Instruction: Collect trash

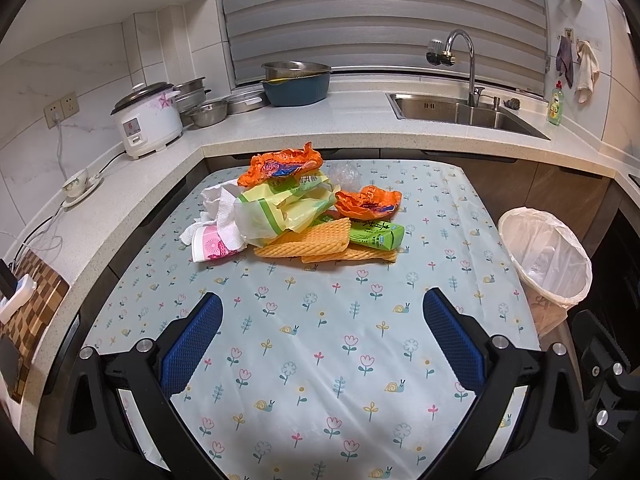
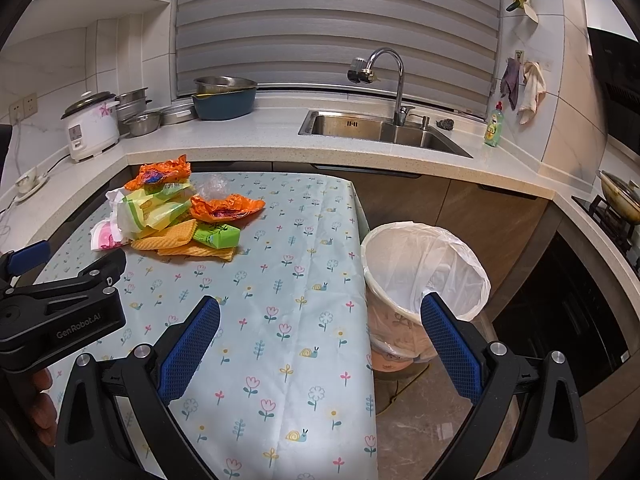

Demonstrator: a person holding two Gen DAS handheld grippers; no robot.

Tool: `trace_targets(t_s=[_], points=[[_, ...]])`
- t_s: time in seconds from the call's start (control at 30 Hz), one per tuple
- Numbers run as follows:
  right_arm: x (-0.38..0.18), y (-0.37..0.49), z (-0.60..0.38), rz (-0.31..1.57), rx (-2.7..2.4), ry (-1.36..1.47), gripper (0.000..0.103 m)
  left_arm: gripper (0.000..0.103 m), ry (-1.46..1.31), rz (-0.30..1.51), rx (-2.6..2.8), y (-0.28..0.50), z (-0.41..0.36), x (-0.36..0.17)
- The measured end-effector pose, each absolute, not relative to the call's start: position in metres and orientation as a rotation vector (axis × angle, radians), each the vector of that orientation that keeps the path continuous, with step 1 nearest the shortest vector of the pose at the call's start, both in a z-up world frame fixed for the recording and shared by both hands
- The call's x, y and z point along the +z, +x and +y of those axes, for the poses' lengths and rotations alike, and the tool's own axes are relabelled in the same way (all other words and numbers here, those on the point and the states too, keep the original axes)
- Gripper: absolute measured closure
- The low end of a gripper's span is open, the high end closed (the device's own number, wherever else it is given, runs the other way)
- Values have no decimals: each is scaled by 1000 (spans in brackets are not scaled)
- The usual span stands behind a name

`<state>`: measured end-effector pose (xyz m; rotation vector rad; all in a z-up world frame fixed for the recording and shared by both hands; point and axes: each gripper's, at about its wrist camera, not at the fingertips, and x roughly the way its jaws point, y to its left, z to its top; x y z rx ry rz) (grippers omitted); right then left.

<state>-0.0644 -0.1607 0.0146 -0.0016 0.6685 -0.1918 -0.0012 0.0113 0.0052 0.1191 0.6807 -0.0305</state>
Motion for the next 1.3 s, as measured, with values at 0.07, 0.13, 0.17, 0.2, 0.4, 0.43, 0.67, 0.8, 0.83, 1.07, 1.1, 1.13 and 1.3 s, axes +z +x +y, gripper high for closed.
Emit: trace_targets(t_s=[0.07,0.13,0.17,0.2,0.4,0.43,0.67,0.8,0.83,1.07,1.1,1.13,1.3], points=[[15,-64,-160,668,-191,-2,7,7,120,675,-29,-1,12,6],[16,-63,-161,666,-191,-3,7,7,117,671,-30,1,13,6],[17,-62,-160,666,-192,-4,7,7,114,671,-32,2,14,6],[17,-62,-160,665,-191,-4,7,7,110,671,-32,3,15,6],[13,-57,-156,664,-188,-7,7,7,94,668,-28,8,22,4],[13,-55,-155,665,-187,-9,7,7,88,672,-29,10,23,3],[9,-43,-148,671,-179,-6,7,7,64,693,-23,25,40,0],[8,-32,-143,668,-173,-1,7,7,61,693,-15,35,50,-3],[9,-29,-142,666,-172,-1,7,7,57,696,-14,39,52,-3],[12,1,-129,651,-168,-11,7,7,50,695,-16,66,75,-4],[12,5,-127,649,-166,-12,7,7,48,697,-13,70,79,-5],[12,11,-124,646,-163,-13,7,7,44,699,-14,75,82,-6],[9,38,-112,645,-154,-12,7,7,37,719,-23,99,98,-12]])
